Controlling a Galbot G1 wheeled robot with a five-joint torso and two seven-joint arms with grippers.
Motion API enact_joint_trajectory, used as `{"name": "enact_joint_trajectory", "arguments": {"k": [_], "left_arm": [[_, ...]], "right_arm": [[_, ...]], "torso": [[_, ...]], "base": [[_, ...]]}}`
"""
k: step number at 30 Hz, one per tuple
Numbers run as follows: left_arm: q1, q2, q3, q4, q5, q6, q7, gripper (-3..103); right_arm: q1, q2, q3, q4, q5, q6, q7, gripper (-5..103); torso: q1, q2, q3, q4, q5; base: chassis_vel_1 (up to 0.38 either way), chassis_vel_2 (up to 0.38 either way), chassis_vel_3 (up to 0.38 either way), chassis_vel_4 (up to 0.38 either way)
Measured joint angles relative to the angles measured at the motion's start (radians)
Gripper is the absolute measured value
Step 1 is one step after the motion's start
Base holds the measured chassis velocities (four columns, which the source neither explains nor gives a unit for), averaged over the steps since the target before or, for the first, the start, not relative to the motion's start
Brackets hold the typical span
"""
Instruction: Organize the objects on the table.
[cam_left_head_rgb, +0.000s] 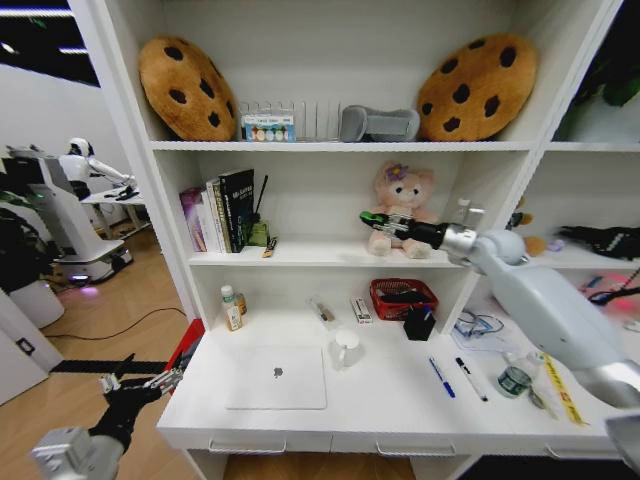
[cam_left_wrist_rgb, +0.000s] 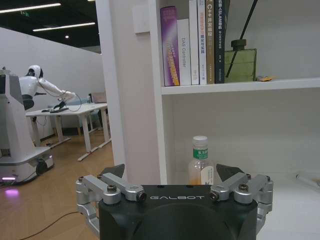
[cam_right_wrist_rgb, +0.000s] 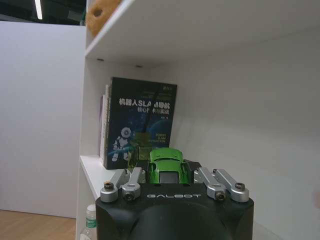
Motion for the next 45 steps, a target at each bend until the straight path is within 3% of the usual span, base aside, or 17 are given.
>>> {"name": "enact_joint_trajectory", "arguments": {"k": [6, 15, 29, 38, 42, 45], "left_arm": [[0.0, 0.0, 0.0, 0.0, 0.0, 0.0, 0.0, 100], [0.0, 0.0, 0.0, 0.0, 0.0, 0.0, 0.001, 100], [0.0, 0.0, 0.0, 0.0, 0.0, 0.0, 0.001, 100], [0.0, 0.0, 0.0, 0.0, 0.0, 0.0, 0.001, 100], [0.0, 0.0, 0.0, 0.0, 0.0, 0.0, 0.001, 100], [0.0, 0.0, 0.0, 0.0, 0.0, 0.0, 0.001, 100]], "right_arm": [[0.105, 0.118, -0.104, -0.233, -0.066, -0.006, 0.007, 36], [0.161, 0.209, -0.162, -0.32, -0.081, -0.001, 0.015, 36], [0.048, 0.15, -0.147, -0.189, -0.136, 0.001, -0.001, 36], [0.033, 0.153, -0.14, -0.187, -0.157, 0.044, 0.064, 33], [0.03, 0.145, -0.132, -0.175, -0.14, 0.042, 0.069, 42], [0.02, 0.132, -0.114, -0.158, -0.121, 0.039, 0.069, 59]], "torso": [[0.0, 0.0, 0.0, -0.0012, 0.0003], [0.0, 0.0, 0.0, -0.0003, 0.0001], [0.0, 0.0, 0.0, -0.001, 0.0005], [0.0, 0.0, 0.0, -0.0005, 0.0004], [0.0, 0.0, 0.0, -0.0008, 0.0004], [0.0, 0.0, 0.0, -0.0007, 0.0004]], "base": [[0.0, 0.0, 0.0, 0.0], [0.0, 0.0, 0.0, 0.0], [0.0, 0.0, 0.0, 0.0], [0.0, 0.0, 0.0, 0.0], [0.0, 0.0, 0.0, 0.0], [0.0, 0.0, 0.0, 0.0]]}}
